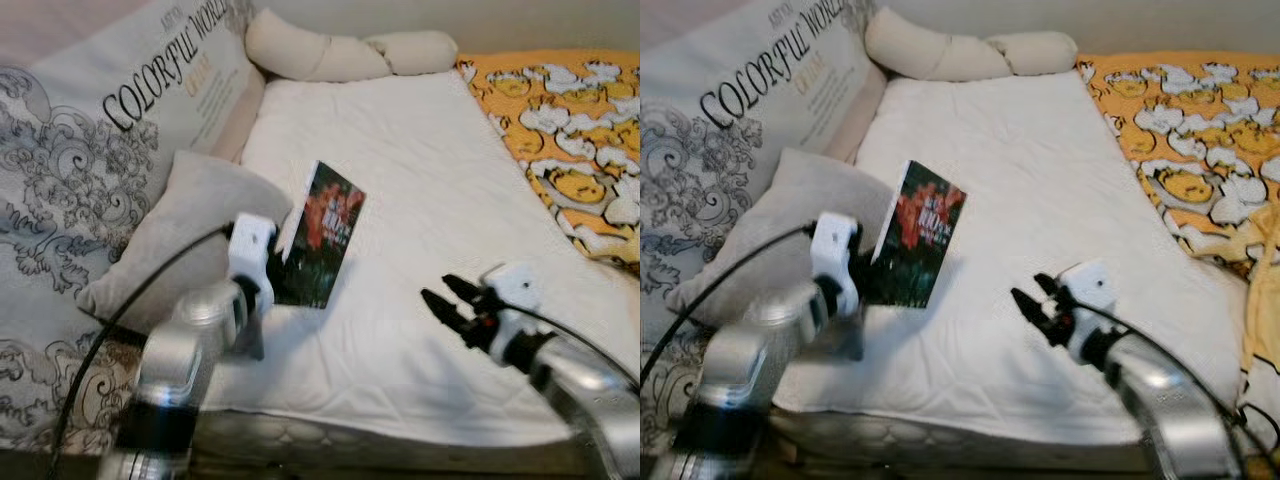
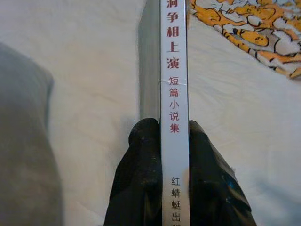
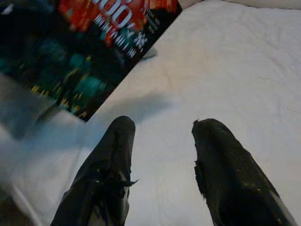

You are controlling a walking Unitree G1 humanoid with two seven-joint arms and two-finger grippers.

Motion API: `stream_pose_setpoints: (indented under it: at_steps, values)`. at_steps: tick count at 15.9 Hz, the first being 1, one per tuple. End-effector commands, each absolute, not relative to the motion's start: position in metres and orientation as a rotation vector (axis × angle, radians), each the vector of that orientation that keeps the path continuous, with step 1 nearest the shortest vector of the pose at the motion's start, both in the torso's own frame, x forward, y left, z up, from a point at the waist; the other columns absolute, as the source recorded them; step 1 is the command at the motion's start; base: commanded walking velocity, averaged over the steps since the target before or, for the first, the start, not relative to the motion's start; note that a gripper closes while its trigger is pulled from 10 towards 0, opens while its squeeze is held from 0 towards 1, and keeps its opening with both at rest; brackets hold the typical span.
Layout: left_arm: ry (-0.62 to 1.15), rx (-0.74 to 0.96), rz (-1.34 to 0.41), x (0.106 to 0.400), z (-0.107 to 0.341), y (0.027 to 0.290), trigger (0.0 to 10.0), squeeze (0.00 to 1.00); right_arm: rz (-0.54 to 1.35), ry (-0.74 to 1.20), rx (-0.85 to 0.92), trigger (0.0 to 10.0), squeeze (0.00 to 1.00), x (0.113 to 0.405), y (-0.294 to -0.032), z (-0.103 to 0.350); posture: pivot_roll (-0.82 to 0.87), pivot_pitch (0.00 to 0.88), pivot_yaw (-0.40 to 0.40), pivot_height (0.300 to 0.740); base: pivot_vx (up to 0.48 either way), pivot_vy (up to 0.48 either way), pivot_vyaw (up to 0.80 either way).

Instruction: Clean up the room

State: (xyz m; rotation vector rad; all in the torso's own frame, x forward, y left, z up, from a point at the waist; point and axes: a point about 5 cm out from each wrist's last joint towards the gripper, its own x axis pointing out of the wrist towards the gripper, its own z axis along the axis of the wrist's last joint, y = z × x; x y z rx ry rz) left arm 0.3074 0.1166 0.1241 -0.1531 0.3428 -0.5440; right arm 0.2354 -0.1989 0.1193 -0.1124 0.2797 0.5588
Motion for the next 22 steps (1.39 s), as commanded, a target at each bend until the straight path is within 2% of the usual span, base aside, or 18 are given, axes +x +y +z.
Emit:
stream_pose_setpoints:
  at_steps: [1, 4, 7, 9, 15, 16, 17, 18, 22]
  values:
    - [0.354, -0.230, -0.587, 0.319, 0.129, 0.110, 10.0, 0.00, 0.610, 0.283, -0.091, 10.0, 0.00, 0.236, -0.202, 0.126, -0.04, 0.029, 0.089, 0.740, 0.000, 0.000, 0.00]
    - [0.482, -0.397, -0.567, 0.336, 0.117, 0.102, 10.0, 0.00, 0.728, 0.288, -0.075, 10.0, 0.00, 0.231, -0.202, 0.136, -0.06, 0.049, 0.097, 0.740, 0.000, 0.000, 0.00]
    - [0.606, -0.566, -0.566, 0.340, 0.103, 0.094, 10.0, 0.00, 0.799, 0.321, -0.075, 10.0, 0.00, 0.225, -0.199, 0.138, -0.08, 0.062, 0.100, 0.740, 0.000, 0.000, 0.00]
    - [0.682, -0.657, -0.497, 0.342, 0.081, 0.089, 10.0, 0.00, 0.859, 0.357, -0.073, 10.0, 0.00, 0.217, -0.198, 0.139, -0.10, 0.076, 0.100, 0.740, 0.000, 0.000, 0.00]
    - [0.691, -0.500, -0.442, 0.344, 0.063, 0.083, 10.0, 0.00, 0.883, 0.393, -0.089, 10.0, 0.00, 0.211, -0.202, 0.144, -0.13, 0.087, 0.103, 0.740, 0.000, 0.000, 0.00]
    - [0.685, -0.488, -0.430, 0.345, 0.062, 0.084, 10.0, 0.21, 0.886, 0.398, -0.092, 10.0, 0.00, 0.210, -0.202, 0.144, -0.13, 0.087, 0.103, 0.740, 0.000, 0.000, 0.00]
    - [0.679, -0.478, -0.412, 0.345, 0.061, 0.084, 10.0, 0.70, 0.887, 0.404, -0.096, 10.0, 0.00, 0.210, -0.203, 0.143, -0.14, 0.088, 0.102, 0.740, 0.000, 0.000, 0.00]
    - [0.666, -0.469, -0.389, 0.346, 0.061, 0.085, 10.0, 1.00, 0.884, 0.410, -0.103, 10.0, 0.00, 0.210, -0.203, 0.143, -0.14, 0.089, 0.102, 0.740, 0.000, 0.000, 0.00]
    - [0.658, -0.436, -0.391, 0.348, 0.061, 0.087, 10.0, 1.00, 0.865, 0.411, -0.108, 10.0, 0.00, 0.212, -0.205, 0.143, -0.14, 0.093, 0.102, 0.740, 0.000, 0.000, 0.00]
